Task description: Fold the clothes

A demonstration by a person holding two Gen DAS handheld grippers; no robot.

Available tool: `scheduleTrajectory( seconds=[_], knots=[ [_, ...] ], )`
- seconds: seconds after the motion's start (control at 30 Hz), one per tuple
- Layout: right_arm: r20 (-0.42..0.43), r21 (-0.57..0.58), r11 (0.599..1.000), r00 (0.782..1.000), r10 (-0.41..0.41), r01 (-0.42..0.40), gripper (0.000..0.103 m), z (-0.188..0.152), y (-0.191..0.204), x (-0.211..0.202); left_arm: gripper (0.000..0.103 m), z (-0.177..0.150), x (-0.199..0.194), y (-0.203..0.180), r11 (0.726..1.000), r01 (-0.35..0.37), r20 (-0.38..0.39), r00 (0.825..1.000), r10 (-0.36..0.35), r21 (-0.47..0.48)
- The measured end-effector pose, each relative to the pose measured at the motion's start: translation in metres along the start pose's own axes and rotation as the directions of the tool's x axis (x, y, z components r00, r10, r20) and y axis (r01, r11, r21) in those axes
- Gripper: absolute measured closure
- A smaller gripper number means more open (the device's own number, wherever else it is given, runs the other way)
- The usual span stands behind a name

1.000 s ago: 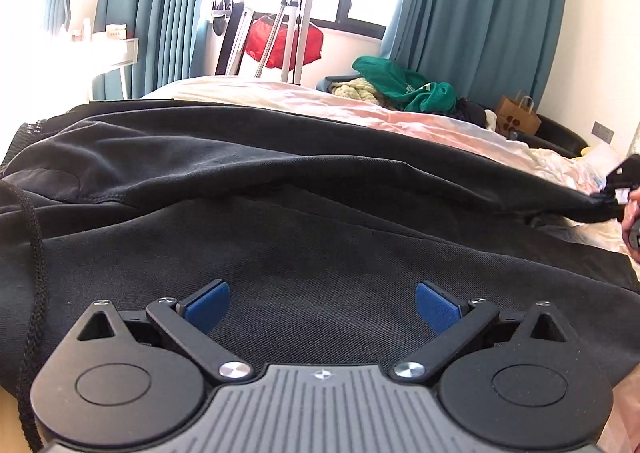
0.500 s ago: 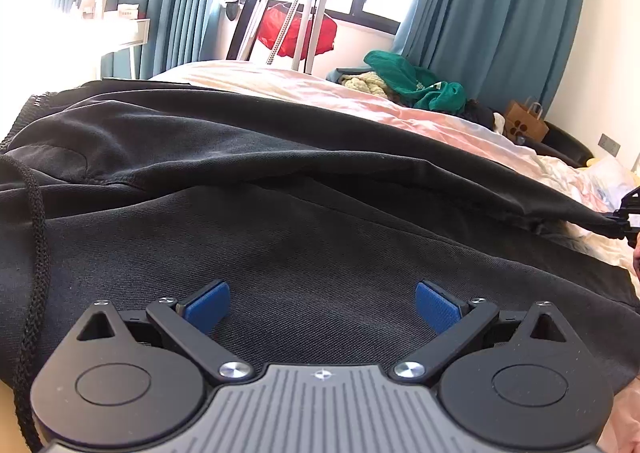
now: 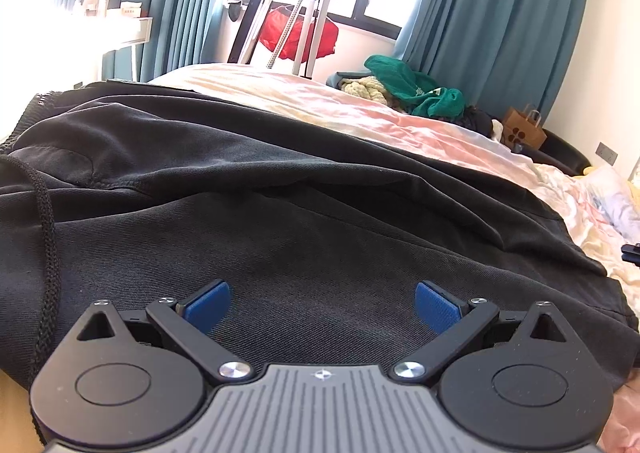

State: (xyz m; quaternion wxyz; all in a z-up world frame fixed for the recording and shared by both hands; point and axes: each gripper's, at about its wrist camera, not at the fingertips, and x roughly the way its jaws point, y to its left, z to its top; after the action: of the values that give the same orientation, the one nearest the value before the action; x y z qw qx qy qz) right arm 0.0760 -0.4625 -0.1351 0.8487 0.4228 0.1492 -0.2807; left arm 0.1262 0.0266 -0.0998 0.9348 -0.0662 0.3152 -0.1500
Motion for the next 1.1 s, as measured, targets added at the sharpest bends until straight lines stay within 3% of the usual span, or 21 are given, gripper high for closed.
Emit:
scheduleTrajectory(
  seconds=[0.17, 0.4, 0.43, 0.47, 0.57, 0.77, 0.93, 1.0, 1.1],
  knots=[
    [-0.026, 0.067, 0.997, 0.999, 0.025, -0.023, 0.092, -0.017, -0.008, -0.056, 0.003, 0.008, -0.019, 0.010, 0.998, 0.001, 0.021, 1.000, 0.000, -0.061],
    [-0.034, 0.145, 0.989, 0.999, 0.020, -0.015, 0.091, -0.027, -0.023, -0.094, 0.002, 0.022, -0.063, 0.048, 0.978, -0.015, 0.070, 0.997, 0.030, -0.208],
    [-0.038, 0.164, 0.986, 0.999, 0.026, -0.019, 0.085, -0.029, -0.028, -0.099, 0.002, 0.024, -0.071, 0.060, 0.970, -0.016, 0.073, 0.997, 0.035, -0.244],
    [-0.041, 0.192, 0.981, 0.999, 0.028, -0.020, 0.071, -0.030, -0.034, -0.103, 0.002, 0.026, -0.078, 0.071, 0.960, -0.022, 0.074, 0.996, 0.044, -0.279],
    [-0.042, 0.277, 0.961, 0.999, 0.035, -0.022, 0.040, -0.035, -0.051, -0.117, 0.002, 0.031, -0.100, 0.102, 0.923, -0.050, 0.071, 0.994, 0.083, -0.381],
    [-0.038, 0.394, 0.919, 0.999, 0.024, -0.007, 0.039, -0.037, -0.078, -0.127, 0.001, 0.035, -0.145, 0.171, 0.826, -0.097, 0.030, 0.990, 0.136, -0.556],
    [-0.063, 0.483, 0.868, 0.993, -0.101, 0.119, 0.039, -0.040, -0.100, -0.125, 0.000, 0.021, -0.164, 0.218, 0.769, -0.152, -0.007, 0.982, 0.189, -0.621],
    [-0.079, 0.520, 0.843, 0.990, -0.113, 0.138, 0.039, -0.043, -0.108, -0.121, 0.001, 0.015, -0.163, 0.237, 0.722, -0.159, -0.024, 0.981, 0.194, -0.674],
    [-0.131, 0.578, 0.797, 0.984, -0.119, 0.173, 0.039, -0.051, -0.119, -0.109, 0.000, 0.005, -0.156, 0.256, 0.632, -0.057, 0.015, 0.994, 0.107, -0.773]
  ],
)
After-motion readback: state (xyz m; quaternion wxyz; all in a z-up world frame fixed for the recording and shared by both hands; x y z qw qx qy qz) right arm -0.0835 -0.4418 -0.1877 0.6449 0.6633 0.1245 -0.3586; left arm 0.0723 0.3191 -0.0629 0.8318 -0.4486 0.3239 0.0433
